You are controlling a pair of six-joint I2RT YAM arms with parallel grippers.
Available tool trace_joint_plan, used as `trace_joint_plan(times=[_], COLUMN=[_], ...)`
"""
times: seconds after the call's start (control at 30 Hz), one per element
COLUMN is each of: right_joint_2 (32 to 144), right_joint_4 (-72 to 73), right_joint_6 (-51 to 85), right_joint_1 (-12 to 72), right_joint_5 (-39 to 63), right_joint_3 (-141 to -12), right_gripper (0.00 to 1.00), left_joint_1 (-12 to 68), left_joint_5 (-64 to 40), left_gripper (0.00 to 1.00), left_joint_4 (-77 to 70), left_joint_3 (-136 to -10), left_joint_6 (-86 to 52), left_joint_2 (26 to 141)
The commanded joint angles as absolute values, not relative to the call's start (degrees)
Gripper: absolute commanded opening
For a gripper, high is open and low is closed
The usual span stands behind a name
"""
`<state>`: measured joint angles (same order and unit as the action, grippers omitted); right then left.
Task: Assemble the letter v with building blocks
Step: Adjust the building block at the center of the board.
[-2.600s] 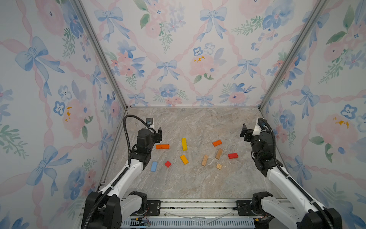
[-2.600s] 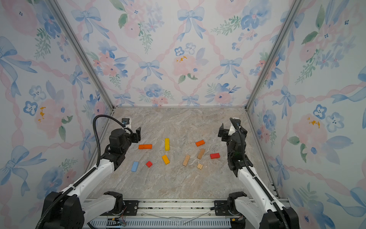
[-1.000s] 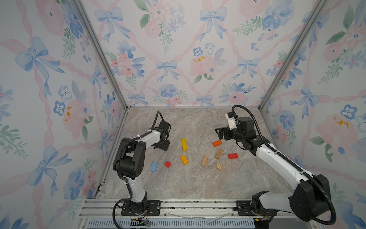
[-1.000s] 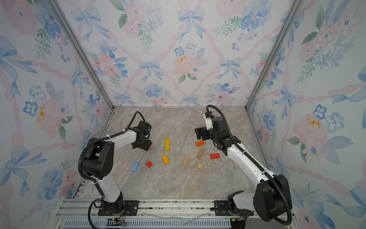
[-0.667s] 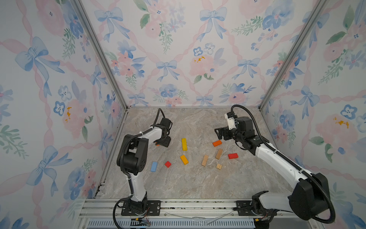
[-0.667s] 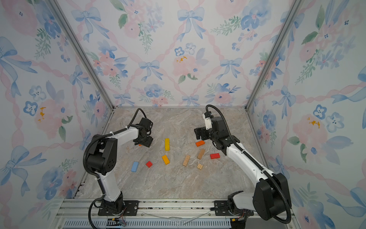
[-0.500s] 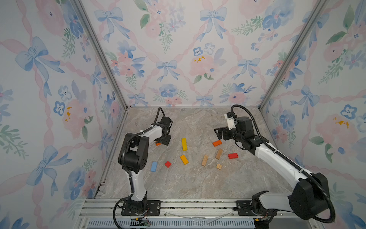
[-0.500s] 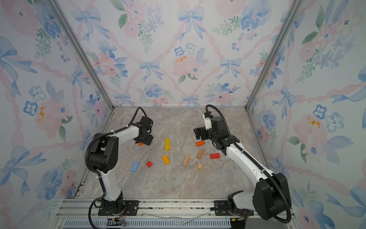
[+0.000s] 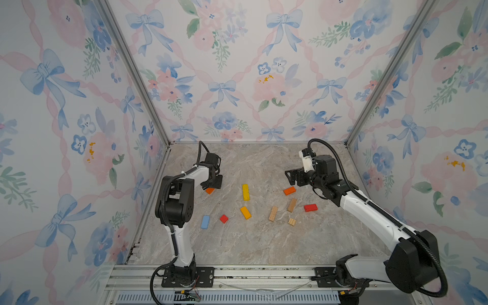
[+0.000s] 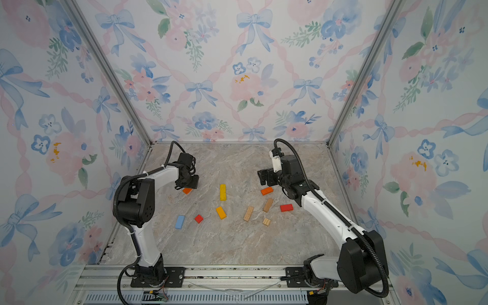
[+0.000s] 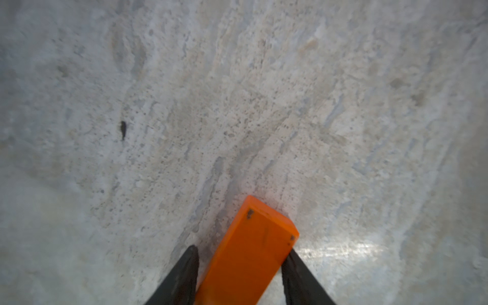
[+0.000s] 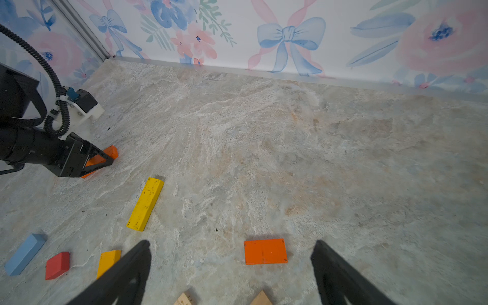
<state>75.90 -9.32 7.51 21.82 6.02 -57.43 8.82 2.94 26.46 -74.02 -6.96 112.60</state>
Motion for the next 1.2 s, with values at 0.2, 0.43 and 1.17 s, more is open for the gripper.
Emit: trace_joint_plan(times=[0.2,0.43,1.17], right_joint_2=[76.4,76.5,76.6], right_joint_4=[-10.5,-10.9,-9.9], right_joint_6=[9.0,8.8,10.9], right_joint_1=[22.5,22.8,25.2], right_joint_5=[5.6,5.4,5.1], right_joint_3=[-60.0,-60.6,-61.3], right_gripper=[0.96,0.96,0.96], left_joint_1=[8.0,8.0,7.1], left_joint_5=[-1.2,-3.1,1.0], left_gripper=[0.33,0.14,0.09], left_joint_4=[27.4,27.0,28.1], left_joint_3=[-67.9,-69.1,-81.9], left_joint_6=[-14.5,-21.6,-41.2], left_joint_2=[114.7,114.0,117.7])
